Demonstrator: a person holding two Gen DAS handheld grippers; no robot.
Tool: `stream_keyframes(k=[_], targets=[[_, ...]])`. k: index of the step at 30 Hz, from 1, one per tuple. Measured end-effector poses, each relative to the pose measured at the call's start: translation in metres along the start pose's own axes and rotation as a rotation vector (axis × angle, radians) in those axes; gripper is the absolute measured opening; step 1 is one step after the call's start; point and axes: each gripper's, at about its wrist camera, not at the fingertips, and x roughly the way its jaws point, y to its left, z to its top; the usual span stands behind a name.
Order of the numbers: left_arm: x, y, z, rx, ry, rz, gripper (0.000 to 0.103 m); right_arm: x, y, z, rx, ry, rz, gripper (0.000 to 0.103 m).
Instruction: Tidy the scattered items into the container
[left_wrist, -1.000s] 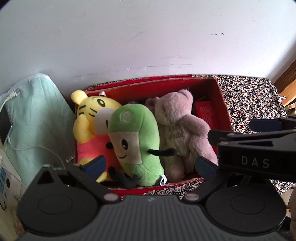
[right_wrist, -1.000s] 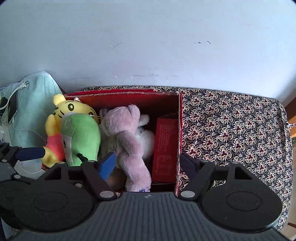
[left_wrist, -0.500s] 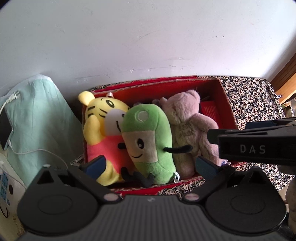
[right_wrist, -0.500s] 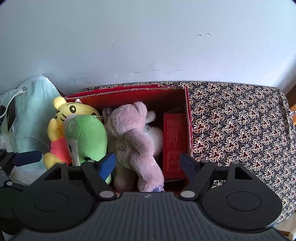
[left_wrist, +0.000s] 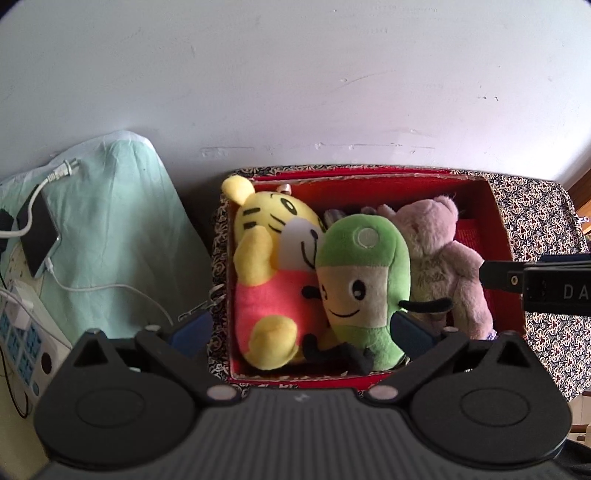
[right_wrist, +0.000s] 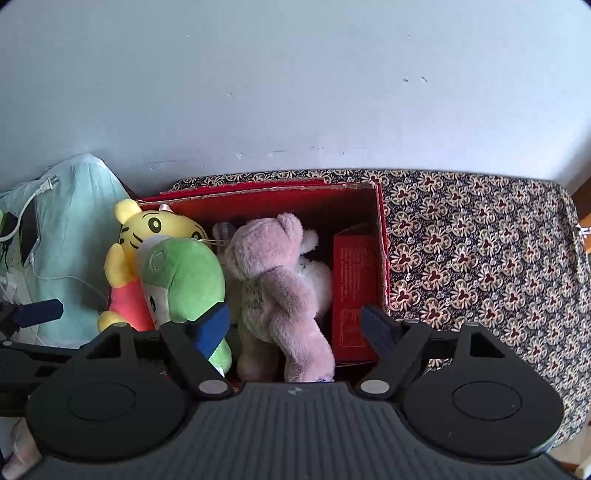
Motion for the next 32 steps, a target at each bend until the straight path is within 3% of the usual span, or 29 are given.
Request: stream_keyframes(k=[8,14,18,24,32], targets=[[0.002,-0.003,0.0,0.008,-0.049,0.041,0.102,0.006,0.015,-0.003,-0.05,-0.035,-0.038,0.08],[0.002,0.002,0.005,-0.001,-0.091,0.023,0.102,0.006,0.024,0.007,-0.124,-0.088,-0.086,0.08],[0.009,0.001,0.006,-0.007,-0.057,-0.004,0.102,-0.003,0.024,0.007,-0.114,-0.138,-0.094,0.08],[0.015,-0.005,0.002,0.012,-0.005,-0.024,0.102,0.006,0.021,-0.001,-0.067,-0.062,-0.074,0.08],[0.013,-0.011,0.001,0.014,-0.025,-0.011,0.102,0.006,0.013,0.0,-0.027,-0.088,-0.081,0.08]])
